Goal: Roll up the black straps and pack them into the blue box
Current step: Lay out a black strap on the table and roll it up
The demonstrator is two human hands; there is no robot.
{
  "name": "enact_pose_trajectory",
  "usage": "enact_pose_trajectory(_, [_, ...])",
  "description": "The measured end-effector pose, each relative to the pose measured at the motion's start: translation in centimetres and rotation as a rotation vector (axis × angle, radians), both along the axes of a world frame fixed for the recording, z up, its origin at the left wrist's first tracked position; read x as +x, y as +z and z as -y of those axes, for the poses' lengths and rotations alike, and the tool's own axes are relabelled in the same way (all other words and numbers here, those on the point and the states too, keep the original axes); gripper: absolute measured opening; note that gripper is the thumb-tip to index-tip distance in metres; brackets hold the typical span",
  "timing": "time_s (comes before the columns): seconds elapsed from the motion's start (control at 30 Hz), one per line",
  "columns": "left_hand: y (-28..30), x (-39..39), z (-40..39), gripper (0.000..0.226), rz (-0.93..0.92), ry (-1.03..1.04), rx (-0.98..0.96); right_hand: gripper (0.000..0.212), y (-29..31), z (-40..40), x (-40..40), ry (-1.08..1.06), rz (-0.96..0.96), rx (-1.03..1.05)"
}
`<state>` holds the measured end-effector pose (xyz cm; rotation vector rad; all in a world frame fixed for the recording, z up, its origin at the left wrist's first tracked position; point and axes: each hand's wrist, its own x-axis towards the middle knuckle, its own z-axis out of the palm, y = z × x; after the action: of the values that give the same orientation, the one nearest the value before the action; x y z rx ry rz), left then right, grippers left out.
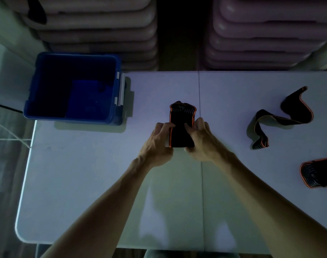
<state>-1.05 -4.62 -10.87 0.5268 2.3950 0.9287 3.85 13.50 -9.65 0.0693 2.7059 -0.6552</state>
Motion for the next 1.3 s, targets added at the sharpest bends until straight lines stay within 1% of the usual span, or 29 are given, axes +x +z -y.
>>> enact_pose_trajectory(0.07, [-0.1, -0.1, -0.1, 0.068, -0.016, 0.015, 0.001, 0.072, 0.1, -0.3, -0.7, -0.057, 0.013, -0.094])
enact_pose_trajectory(0.13, [-0.1, -0.4, -0.5, 0.062, -0.005, 0.071, 0.008, 0.072, 0.2, -1.0, -1.1, -0.179, 0.016, -0.231])
enact_pose_trajectory(0.23, [0.1, -1.3, -1.4, 0.047, 0.037, 0.18, 0.018, 0.066, 0.2, -2.2, -1.5, -0.358, 0.054, -0.401])
enact_pose_trajectory(0.3, [0.3, -1.9, -2.0, 0.037, 0.094, 0.271, 0.014, 0.061, 0.0, -2.6, -1.8, -0.469, 0.044, -0.458])
enact_pose_trajectory(0.37, [0.4, -2.5, -2.7, 0.03, 0.157, 0.363, -0.006, 0.06, -0.5, -2.7, -2.4, -0.547, 0.009, -0.461])
enact_pose_trajectory(0.43, [0.3, -2.7, -3.5, 0.035, 0.18, 0.424, -0.058, 0.062, -0.9, -2.8, -3.2, -0.539, -0.002, -0.43])
enact_pose_trajectory(0.5, [0.2, -2.8, -4.2, 0.048, 0.183, 0.452, -0.112, 0.063, -1.5, -2.9, -4.2, -0.483, 0.039, -0.419])
enact_pose_trajectory(0.57, [0.2, -3.0, -4.8, 0.054, 0.199, 0.463, -0.128, 0.061, -1.6, -2.8, -4.9, -0.488, 0.093, -0.449])
enact_pose_trajectory(0.73, [0.3, -3.0, -4.8, 0.051, 0.354, 0.55, 0.03, 0.044, 0.0, -2.4, -4.7, -0.583, 0.062, -0.624])
enact_pose_trajectory(0.83, [1.3, -1.8, -4.4, 0.045, 0.454, 0.639, 0.179, 0.039, 1.0, -1.9, -3.4, -0.626, 0.098, -0.736])
enact_pose_trajectory(0.9, [2.1, -0.6, -3.8, 0.046, 0.49, 0.709, 0.276, 0.04, 1.3, -1.5, -2.5, -0.614, 0.109, -0.765])
enact_pose_trajectory(0.97, [2.7, 0.7, -2.6, 0.056, 0.483, 0.764, 0.347, 0.041, 1.4, -0.7, -1.5, -0.574, 0.128, -0.779])
enact_pose_trajectory(1.03, [3.1, 2.1, -1.0, 0.06, 0.481, 0.819, 0.375, 0.041, 1.3, 0.6, -0.8, -0.531, 0.167, -0.804])
enact_pose_trajectory(1.1, [3.4, 3.4, 1.0, 0.062, 0.498, 0.879, 0.384, 0.041, 1.2, 2.5, -0.3, -0.449, 0.203, -0.784])
enact_pose_trajectory(1.2, [3.5, 5.2, 4.7, 0.059, 0.516, 0.961, 0.382, 0.035, 1.2, 6.2, 0.2, -0.316, 0.227, -0.701])
enact_pose_trajectory(1.3, [3.3, 6.4, 8.7, 0.048, 0.498, 1.036, 0.347, 0.032, 1.2, 10.3, 0.8, -0.209, 0.262, -0.638])
